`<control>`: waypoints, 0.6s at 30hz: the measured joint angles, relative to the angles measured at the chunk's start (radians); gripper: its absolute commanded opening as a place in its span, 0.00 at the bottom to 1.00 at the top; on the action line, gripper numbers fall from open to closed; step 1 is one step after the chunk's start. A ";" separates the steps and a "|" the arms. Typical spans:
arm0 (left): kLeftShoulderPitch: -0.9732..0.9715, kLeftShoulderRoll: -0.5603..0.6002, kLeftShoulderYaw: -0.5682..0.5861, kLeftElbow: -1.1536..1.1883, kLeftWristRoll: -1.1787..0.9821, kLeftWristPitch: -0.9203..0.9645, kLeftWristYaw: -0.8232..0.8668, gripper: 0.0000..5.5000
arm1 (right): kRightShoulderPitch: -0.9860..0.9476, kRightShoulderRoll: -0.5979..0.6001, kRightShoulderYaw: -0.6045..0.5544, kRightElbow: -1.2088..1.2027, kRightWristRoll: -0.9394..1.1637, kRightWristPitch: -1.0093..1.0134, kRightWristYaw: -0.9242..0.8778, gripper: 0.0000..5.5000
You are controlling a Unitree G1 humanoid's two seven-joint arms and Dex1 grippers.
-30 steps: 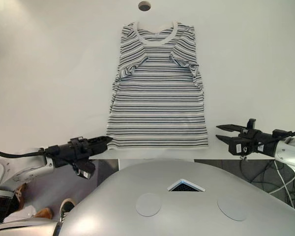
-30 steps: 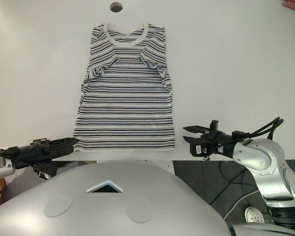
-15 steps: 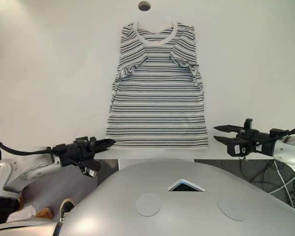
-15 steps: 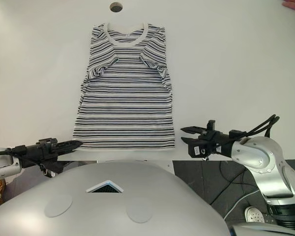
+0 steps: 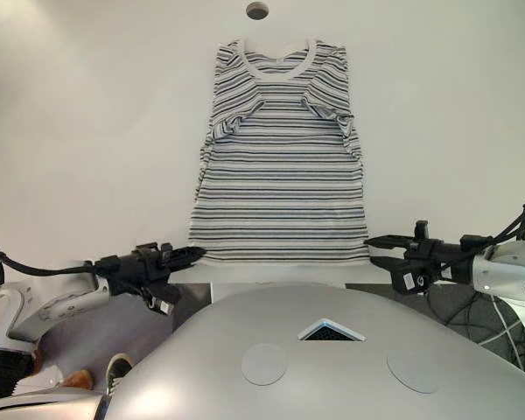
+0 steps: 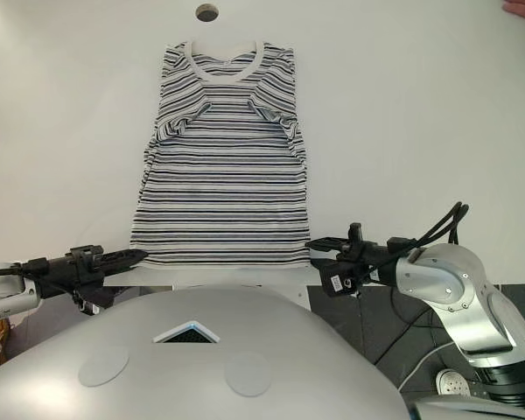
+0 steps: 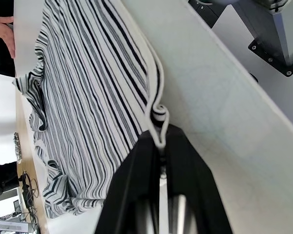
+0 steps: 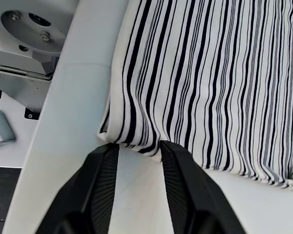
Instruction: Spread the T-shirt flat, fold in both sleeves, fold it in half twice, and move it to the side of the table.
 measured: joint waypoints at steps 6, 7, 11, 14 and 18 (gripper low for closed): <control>-0.002 0.001 -0.002 -0.006 -0.001 0.007 -0.006 0.00 | -0.062 0.000 0.059 -0.002 -0.010 0.007 0.006 0.29; -0.003 0.002 -0.002 -0.006 -0.003 0.007 -0.006 0.00 | -0.069 0.000 0.068 -0.002 -0.011 0.009 0.005 0.29; -0.003 0.005 -0.003 -0.006 -0.018 0.008 -0.014 0.00 | -0.076 0.000 0.081 -0.002 -0.012 0.015 0.000 0.20; -0.005 0.005 -0.003 -0.006 -0.020 0.008 -0.019 0.00 | -0.080 0.000 0.088 -0.003 -0.012 0.033 0.001 0.09; -0.006 0.005 -0.003 -0.006 -0.026 0.008 -0.023 0.00 | -0.081 -0.005 0.089 -0.003 -0.012 0.044 0.004 0.00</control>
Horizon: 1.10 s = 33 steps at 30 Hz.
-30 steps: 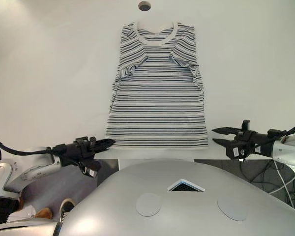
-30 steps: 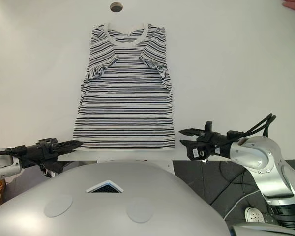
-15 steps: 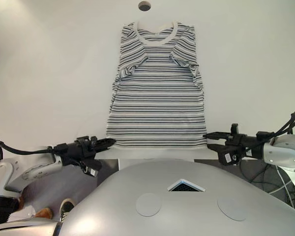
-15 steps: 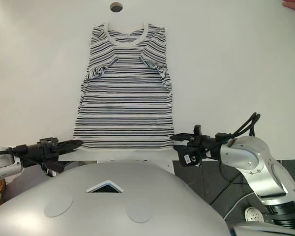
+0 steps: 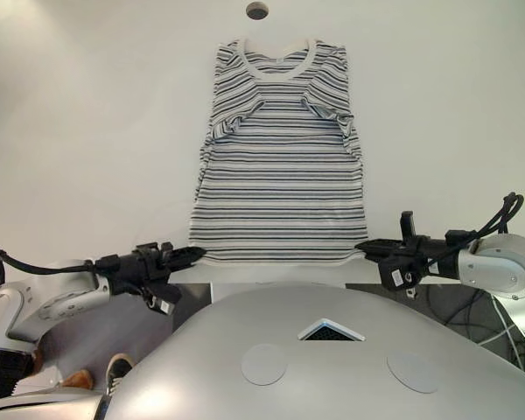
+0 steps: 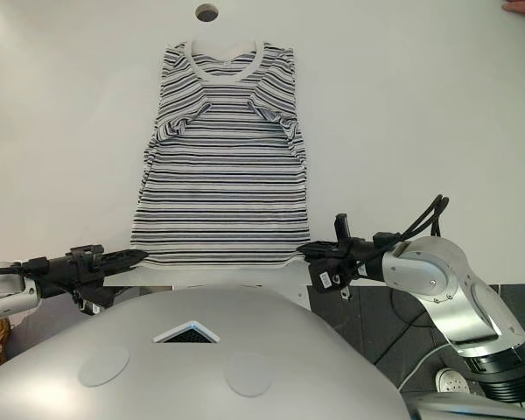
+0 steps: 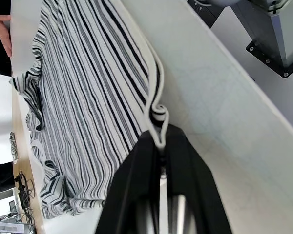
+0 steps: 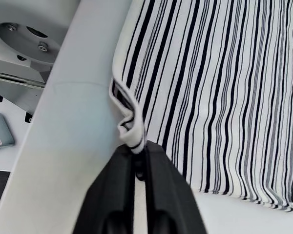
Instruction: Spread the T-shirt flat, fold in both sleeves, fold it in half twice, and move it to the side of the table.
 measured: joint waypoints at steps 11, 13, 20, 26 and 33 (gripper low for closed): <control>0.058 0.068 -0.015 -0.152 -0.446 0.176 -0.143 0.00 | 0.105 -0.011 -0.102 -0.026 0.183 -0.009 -0.004 0.00; 0.086 0.089 -0.003 -0.182 -0.593 0.230 -0.179 0.00 | 0.113 -0.009 -0.153 -0.028 0.244 -0.014 -0.007 0.00; 0.272 0.103 0.110 -0.215 -0.931 0.258 -0.336 0.00 | 0.233 0.040 -0.364 -0.034 0.439 -0.122 0.004 0.00; 0.450 0.074 0.245 -0.290 -1.155 0.194 -0.513 0.00 | 0.356 0.114 -0.520 -0.081 0.564 -0.213 0.043 0.00; 0.458 -0.027 0.267 -0.299 -1.179 0.127 -0.609 0.00 | 0.401 0.148 -0.544 -0.121 0.596 -0.250 0.082 0.00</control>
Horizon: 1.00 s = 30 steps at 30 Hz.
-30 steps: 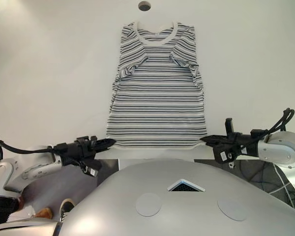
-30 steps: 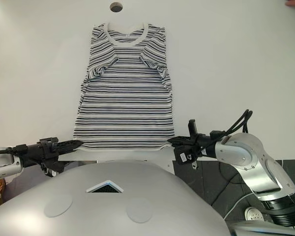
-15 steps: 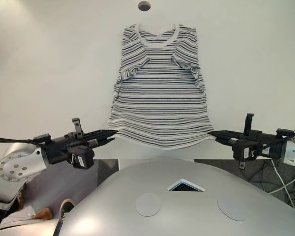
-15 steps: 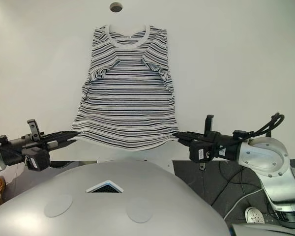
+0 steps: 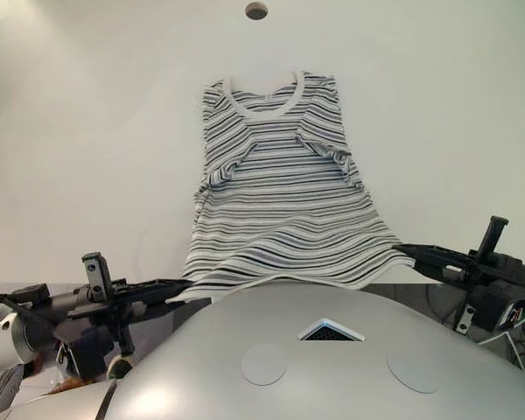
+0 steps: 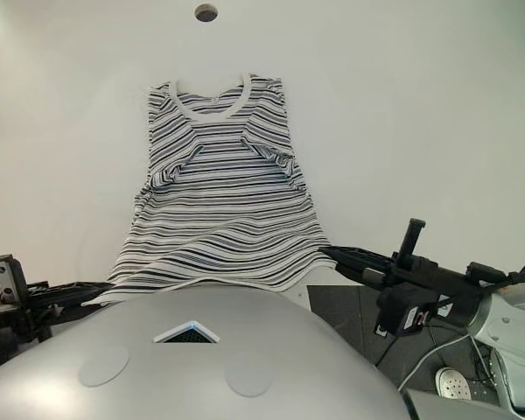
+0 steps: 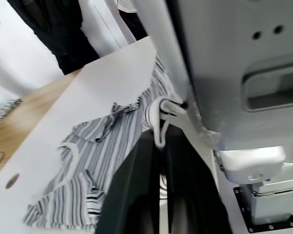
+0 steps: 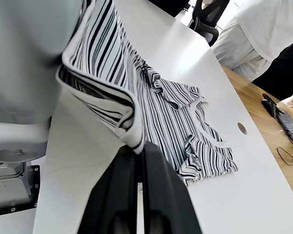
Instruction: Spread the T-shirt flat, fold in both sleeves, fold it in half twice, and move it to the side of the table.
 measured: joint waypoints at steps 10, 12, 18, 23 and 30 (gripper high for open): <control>-0.774 -0.270 -0.172 0.220 0.539 0.301 0.371 0.00 | -0.742 0.049 0.320 0.240 -0.357 0.372 -0.259 0.00; -0.867 -0.302 -0.202 0.278 0.602 0.327 0.423 0.00 | -0.876 0.080 0.382 0.315 -0.396 0.416 -0.282 0.00; -1.036 -0.345 -0.276 0.505 0.742 0.325 0.536 0.00 | -1.138 0.167 0.525 0.578 -0.471 0.456 -0.308 0.00; -1.178 -0.354 -0.354 0.713 0.855 0.270 0.627 0.00 | -1.283 0.235 0.605 0.812 -0.510 0.419 -0.321 0.00; -1.400 -0.353 -0.452 1.050 1.023 0.178 0.803 0.08 | -1.438 0.318 0.654 1.125 -0.521 0.347 -0.351 0.00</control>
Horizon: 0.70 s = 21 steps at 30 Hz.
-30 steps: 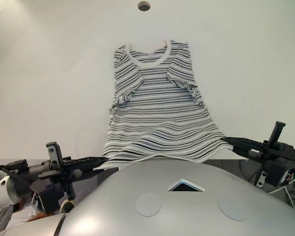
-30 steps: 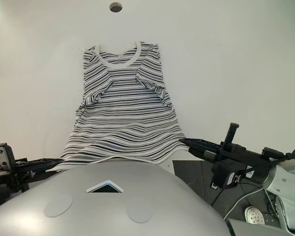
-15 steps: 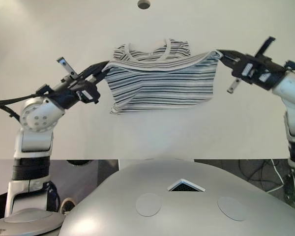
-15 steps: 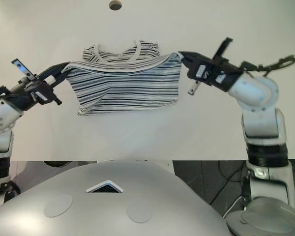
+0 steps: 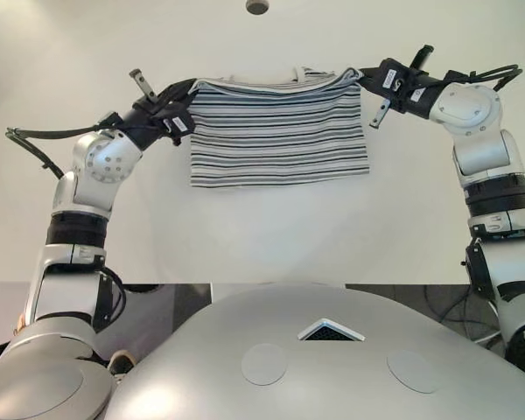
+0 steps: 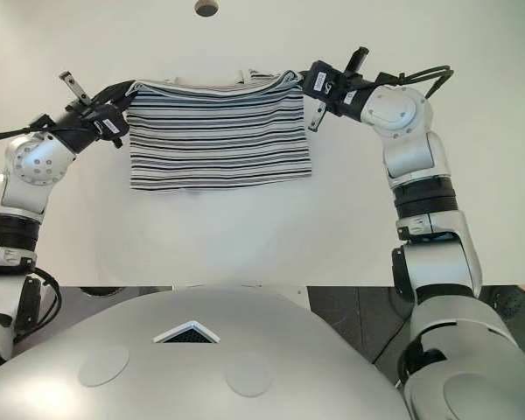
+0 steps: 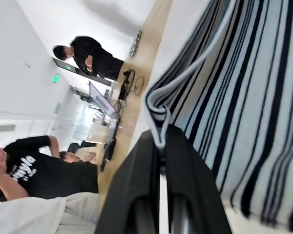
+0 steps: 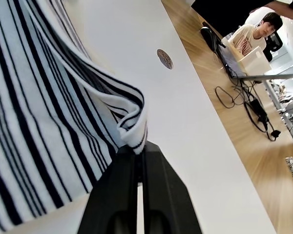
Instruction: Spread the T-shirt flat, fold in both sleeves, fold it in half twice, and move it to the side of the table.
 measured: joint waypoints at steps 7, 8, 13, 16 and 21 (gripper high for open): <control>-0.156 -0.039 -0.132 0.338 0.116 -0.033 0.184 0.28 | -0.113 0.090 0.023 0.306 -0.031 -0.058 -0.046 0.23; -0.166 -0.041 -0.138 0.361 0.117 -0.035 0.201 0.32 | -0.118 0.100 0.025 0.329 -0.030 -0.068 -0.054 0.27; -0.205 -0.063 -0.155 0.478 0.117 -0.045 0.298 0.47 | -0.169 0.157 -0.003 0.504 -0.028 -0.102 -0.179 0.40; -0.208 -0.071 -0.154 0.511 0.114 -0.033 0.363 0.56 | -0.188 0.182 -0.069 0.574 0.014 -0.107 -0.263 0.40; -0.207 -0.102 -0.112 0.455 0.076 0.011 0.493 0.61 | -0.235 0.196 -0.224 0.554 0.137 -0.154 -0.371 0.40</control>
